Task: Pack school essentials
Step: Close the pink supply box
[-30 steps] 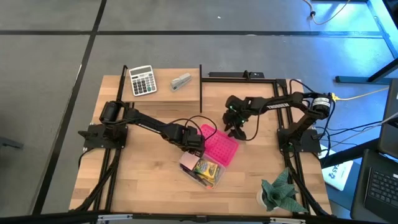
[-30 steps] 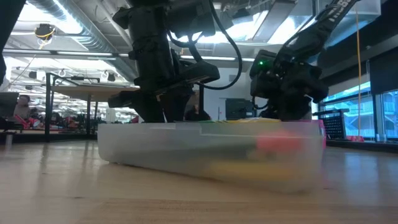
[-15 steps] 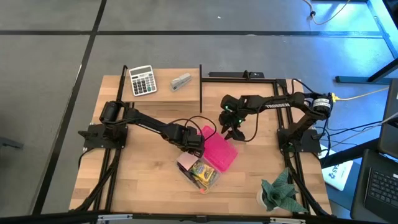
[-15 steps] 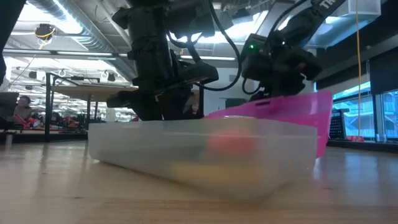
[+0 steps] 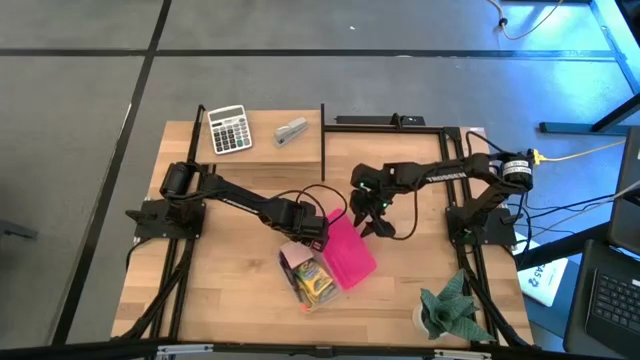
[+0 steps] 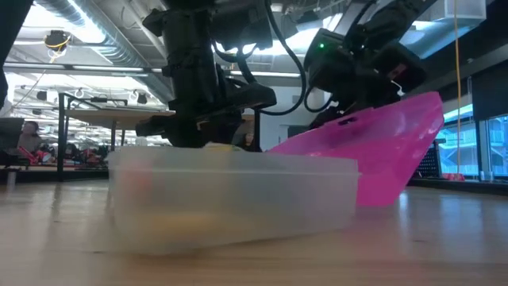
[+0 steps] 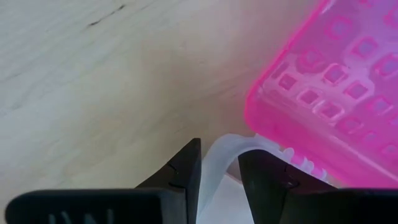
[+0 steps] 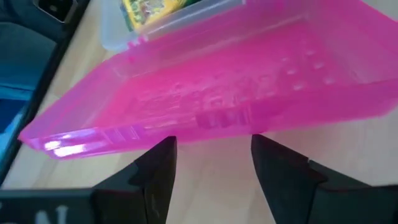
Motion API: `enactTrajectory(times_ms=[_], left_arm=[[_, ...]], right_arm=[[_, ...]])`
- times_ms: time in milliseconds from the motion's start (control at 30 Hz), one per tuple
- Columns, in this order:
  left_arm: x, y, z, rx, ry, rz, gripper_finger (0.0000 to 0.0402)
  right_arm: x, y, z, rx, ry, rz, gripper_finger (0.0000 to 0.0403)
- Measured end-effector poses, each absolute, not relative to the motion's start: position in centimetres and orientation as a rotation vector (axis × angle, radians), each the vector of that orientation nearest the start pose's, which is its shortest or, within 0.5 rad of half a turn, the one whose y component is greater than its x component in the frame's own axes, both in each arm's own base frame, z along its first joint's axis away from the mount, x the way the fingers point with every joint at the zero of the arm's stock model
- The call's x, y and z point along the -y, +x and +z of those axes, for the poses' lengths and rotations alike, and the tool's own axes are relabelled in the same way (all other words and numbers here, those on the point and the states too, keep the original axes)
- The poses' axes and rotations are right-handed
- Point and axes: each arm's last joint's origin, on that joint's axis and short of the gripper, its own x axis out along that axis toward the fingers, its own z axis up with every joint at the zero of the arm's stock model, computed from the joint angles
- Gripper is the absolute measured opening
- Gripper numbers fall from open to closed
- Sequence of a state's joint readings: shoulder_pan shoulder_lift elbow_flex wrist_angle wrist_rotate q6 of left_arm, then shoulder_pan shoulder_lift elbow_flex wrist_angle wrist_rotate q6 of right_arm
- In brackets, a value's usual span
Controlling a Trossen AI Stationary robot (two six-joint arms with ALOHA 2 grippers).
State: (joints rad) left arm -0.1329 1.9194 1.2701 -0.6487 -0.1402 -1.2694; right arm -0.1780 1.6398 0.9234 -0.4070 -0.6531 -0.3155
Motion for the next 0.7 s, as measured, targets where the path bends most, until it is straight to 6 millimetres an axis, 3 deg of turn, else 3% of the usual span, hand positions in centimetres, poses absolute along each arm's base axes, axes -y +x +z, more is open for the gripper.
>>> enactTrajectory(times_ms=[333, 700], left_arm=[[4.5, 36.5, 15.9, -1.079, -0.909, 0.798, 0.0096], [4.4, 36.5, 16.2, -1.081, -0.851, 0.761, 0.0096]], right_arm=[[3.2, 31.1, 18.4, -0.869, 0.266, 0.622, 0.0209], [1.5, 33.0, 20.2, -0.737, 0.182, 0.65, 0.0209]])
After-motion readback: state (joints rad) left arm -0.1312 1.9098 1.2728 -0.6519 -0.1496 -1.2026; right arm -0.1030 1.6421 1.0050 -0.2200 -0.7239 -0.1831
